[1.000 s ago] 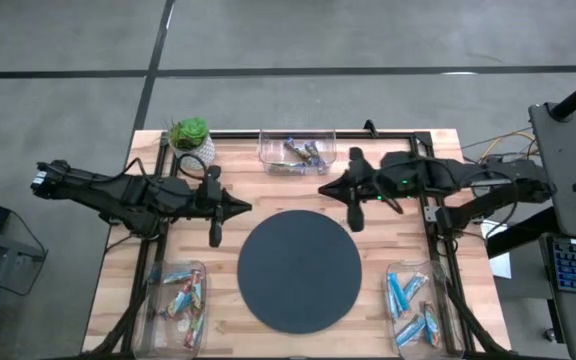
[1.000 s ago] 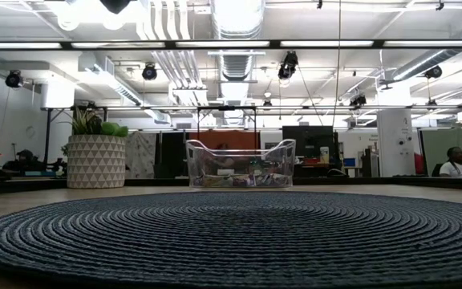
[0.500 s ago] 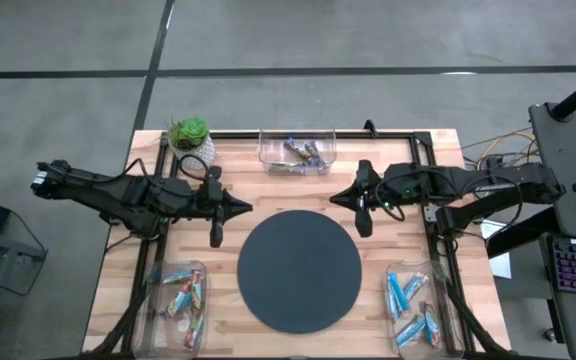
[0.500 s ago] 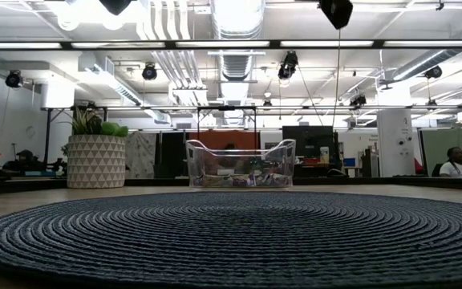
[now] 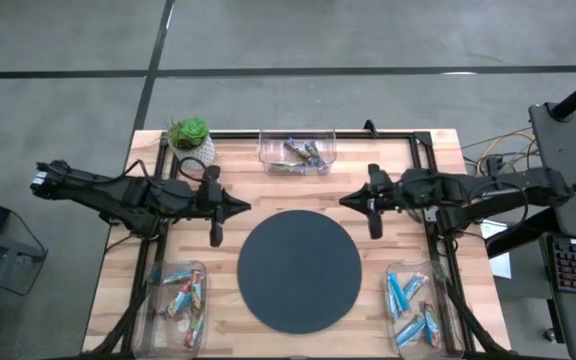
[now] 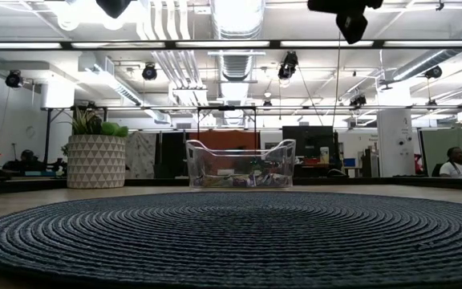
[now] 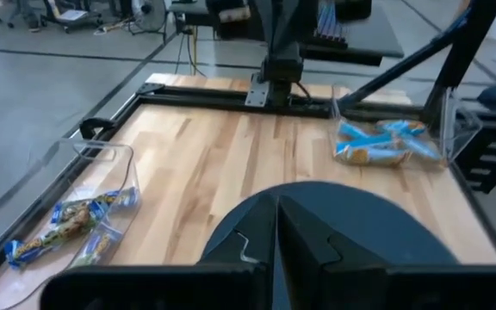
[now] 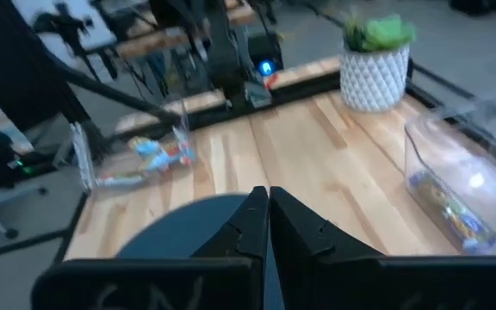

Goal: Pick and place Granola Bars by type
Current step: Return to Home Position

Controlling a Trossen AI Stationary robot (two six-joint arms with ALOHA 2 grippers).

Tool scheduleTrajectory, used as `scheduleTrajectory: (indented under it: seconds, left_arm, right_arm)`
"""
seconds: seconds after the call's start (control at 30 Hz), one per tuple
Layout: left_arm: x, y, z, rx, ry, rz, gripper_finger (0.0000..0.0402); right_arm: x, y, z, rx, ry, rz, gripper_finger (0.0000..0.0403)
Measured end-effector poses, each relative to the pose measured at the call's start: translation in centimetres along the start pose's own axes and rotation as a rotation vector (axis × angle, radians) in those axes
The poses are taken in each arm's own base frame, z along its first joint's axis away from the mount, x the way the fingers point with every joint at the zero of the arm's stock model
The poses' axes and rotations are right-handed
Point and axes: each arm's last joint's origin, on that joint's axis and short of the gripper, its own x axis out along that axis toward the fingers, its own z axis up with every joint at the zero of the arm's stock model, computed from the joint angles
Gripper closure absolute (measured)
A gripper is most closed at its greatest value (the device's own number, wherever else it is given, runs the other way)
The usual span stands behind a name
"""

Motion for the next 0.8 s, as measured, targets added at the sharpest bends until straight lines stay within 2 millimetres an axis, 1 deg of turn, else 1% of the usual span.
scheduleTrajectory:
  seconds: [0.1,0.3,0.57,0.8]
  left_arm:
    - [-0.1,0.1,-0.6,0.018,0.005,0.000,0.0401]
    - [-0.4,0.4,-1.9,-0.006,-0.098,-0.013,0.0401]
    - [-1.5,1.2,-4.6,-0.005,-0.150,-0.020,0.0401]
    - [-2.7,1.9,-6.2,-0.005,-0.204,-0.035,0.0402]
  right_arm:
    - [-1.1,-0.2,-0.4,-0.022,-0.040,0.044,0.0394]
    - [-2.7,-0.7,-1.5,-0.040,-0.061,0.079,0.0394]
    - [-3.8,-1.6,-3.7,-0.068,-0.069,0.081,0.0394]
    - [-4.7,-2.1,-5.0,-0.112,-0.227,0.168,0.0394]
